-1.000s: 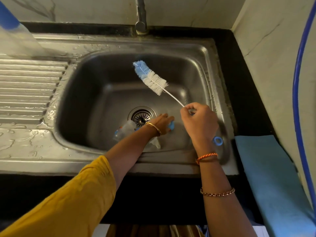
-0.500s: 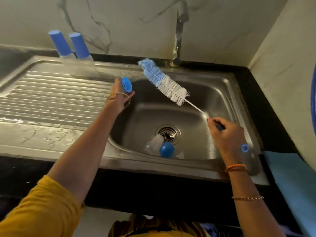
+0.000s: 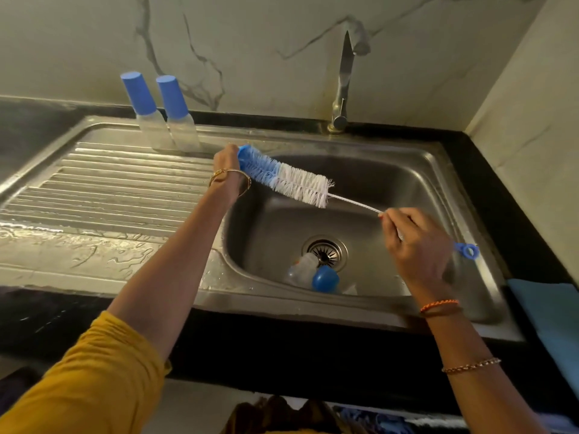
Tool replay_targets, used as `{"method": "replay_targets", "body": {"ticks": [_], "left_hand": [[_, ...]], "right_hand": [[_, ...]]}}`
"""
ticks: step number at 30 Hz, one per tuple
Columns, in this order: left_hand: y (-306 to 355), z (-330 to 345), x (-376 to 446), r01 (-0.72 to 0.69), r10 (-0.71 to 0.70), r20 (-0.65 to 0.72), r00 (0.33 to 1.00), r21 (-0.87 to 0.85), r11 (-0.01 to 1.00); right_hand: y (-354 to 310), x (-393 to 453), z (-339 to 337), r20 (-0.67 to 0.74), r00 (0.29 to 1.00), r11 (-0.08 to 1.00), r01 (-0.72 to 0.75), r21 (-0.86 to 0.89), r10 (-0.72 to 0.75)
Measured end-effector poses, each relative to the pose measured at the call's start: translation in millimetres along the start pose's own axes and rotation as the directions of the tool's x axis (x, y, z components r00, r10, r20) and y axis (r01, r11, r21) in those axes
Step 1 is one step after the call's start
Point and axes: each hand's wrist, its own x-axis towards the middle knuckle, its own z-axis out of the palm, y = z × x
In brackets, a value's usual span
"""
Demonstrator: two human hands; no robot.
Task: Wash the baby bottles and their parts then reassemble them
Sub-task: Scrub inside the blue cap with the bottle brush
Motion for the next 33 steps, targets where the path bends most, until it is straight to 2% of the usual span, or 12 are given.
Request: {"method": "replay_targets", "body": {"ticks": [4,8,9,11,13,16,18,21,24,26,29,33], "left_hand": [[1.4,-6.5,-1.2,-0.144,0.146,0.033,0.989,-0.055,0.988],[8.7,-13.6,-9.7,-0.355,0.371,0.160,0.915,-0.117,0.927],[9.3,-13.3,-9.7,-0.362,0.384,0.180,0.906,-0.142,0.921],[9.5,-11.4,-7.2,-0.301,0.346,0.183,0.920,-0.236,0.924],[9.5,-8.2,0.4,-0.228,0.273,0.134,0.953,-0.281,0.932],[10.6,-2.0,13.0,-0.158,0.176,0.071,0.982,-0.211,0.965],[10.1,2.3,18.0,-0.134,0.147,0.055,0.988,-0.194,0.972],[12.4,2.2,18.3,-0.226,0.242,0.071,0.968,-0.183,0.957],[20.4,0.7,16.1,-0.310,0.355,0.176,0.918,-0.239,0.920],[25.4,3.2,15.3,-0.283,0.350,0.196,0.916,-0.300,0.911],[27.1,5.7,19.3,-0.271,0.306,0.120,0.944,-0.244,0.931],[24.7,8.4,28.7,-0.181,0.191,0.065,0.979,-0.132,0.975]], "right_hand": [[-15.5,19.9,-3.3,0.318,0.906,0.931,-0.338,0.140,0.281],[-15.5,49.6,-5.2,0.915,0.139,0.362,-0.932,-0.008,0.378],[-13.1,52.7,-1.9,0.939,0.028,0.307,-0.948,-0.083,0.342],[-12.2,53.7,3.6,0.955,-0.020,0.295,-0.949,-0.112,0.297],[-14.0,48.9,9.9,0.933,0.144,0.402,-0.916,-0.001,0.330],[-13.2,43.7,18.5,0.590,0.704,0.818,-0.562,0.123,0.394],[-14.2,48.0,19.2,0.353,0.876,0.934,-0.356,0.018,0.327],[-18.9,55.9,16.9,0.489,0.795,0.891,-0.448,0.075,0.359],[-16.0,67.2,9.9,0.958,0.149,0.420,-0.907,0.033,0.245],[-9.5,66.1,11.2,0.991,0.021,0.320,-0.947,-0.024,0.135],[-10.1,60.9,10.9,0.947,0.268,0.430,-0.886,0.172,0.175],[-7.4,61.0,16.7,0.433,0.878,0.913,-0.332,0.239,0.206]]}}
